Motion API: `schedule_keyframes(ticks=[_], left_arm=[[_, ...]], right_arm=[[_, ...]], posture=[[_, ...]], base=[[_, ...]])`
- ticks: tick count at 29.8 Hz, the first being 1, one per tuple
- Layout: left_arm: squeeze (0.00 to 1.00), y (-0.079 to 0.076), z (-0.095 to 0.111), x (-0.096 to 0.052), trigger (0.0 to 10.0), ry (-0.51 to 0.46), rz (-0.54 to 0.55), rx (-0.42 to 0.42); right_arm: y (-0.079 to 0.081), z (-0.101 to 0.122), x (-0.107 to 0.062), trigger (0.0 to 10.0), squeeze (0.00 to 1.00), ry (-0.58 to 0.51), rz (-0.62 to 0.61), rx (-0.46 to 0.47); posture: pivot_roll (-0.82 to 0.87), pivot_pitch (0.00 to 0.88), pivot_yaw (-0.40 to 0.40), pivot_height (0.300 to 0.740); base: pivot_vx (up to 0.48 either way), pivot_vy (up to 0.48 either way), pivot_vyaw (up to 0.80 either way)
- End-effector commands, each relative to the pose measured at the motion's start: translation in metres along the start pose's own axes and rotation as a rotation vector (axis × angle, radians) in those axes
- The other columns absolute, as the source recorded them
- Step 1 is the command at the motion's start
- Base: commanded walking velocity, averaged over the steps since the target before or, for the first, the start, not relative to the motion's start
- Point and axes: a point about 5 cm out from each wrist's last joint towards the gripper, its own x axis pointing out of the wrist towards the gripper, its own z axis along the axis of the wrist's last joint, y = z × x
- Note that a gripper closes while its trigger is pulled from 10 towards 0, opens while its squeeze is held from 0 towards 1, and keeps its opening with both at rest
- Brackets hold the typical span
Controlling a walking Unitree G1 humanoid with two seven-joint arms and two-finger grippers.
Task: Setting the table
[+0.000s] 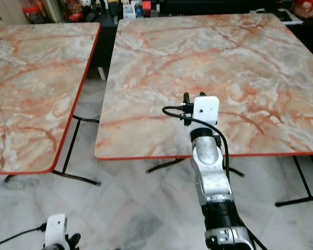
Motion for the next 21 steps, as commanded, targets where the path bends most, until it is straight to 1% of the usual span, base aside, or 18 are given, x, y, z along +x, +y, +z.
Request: schedule_keyframes(ticks=[1, 12, 14, 18, 21], left_arm=[[0.0, 0.001, -0.007, -0.001, 10.0, 0.027, 0.006, 0.003], [0.0, 0.0, -0.007, -0.001, 10.0, 0.027, 0.002, 0.003], [0.0, 0.0, -0.007, -0.001, 10.0, 0.027, 0.002, 0.004], [0.0, 0.001, -0.007, -0.001, 10.0, 0.026, 0.001, 0.002], [0.0, 0.007, -0.009, -0.003, 10.0, 0.033, 0.003, 0.003]], right_arm=[[-0.005, -0.005, -0.001, 10.0, 0.0, 0.027, -0.014, -0.001], [-0.007, -0.008, -0.004, 10.0, 0.0, 0.048, -0.017, -0.012], [-0.009, -0.013, -0.006, 10.0, 0.0, 0.079, -0.032, -0.027], [-0.014, -0.022, -0.013, 10.0, 0.0, 0.125, -0.048, -0.047], [-0.016, -0.028, -0.016, 10.0, 0.0, 0.162, -0.047, -0.065]], posture=[[-0.03, 0.165, 0.032, 0.74], [-0.03, 0.168, 0.031, 0.74], [-0.03, 0.167, 0.032, 0.74], [-0.03, 0.167, 0.032, 0.74], [-0.04, 0.166, 0.031, 0.74]], base=[[0.289, 0.0, 0.0], [0.294, 0.0, 0.0], [0.287, 0.0, 0.0], [0.0, 0.0, 0.0], [0.0, 0.0, 0.0]])
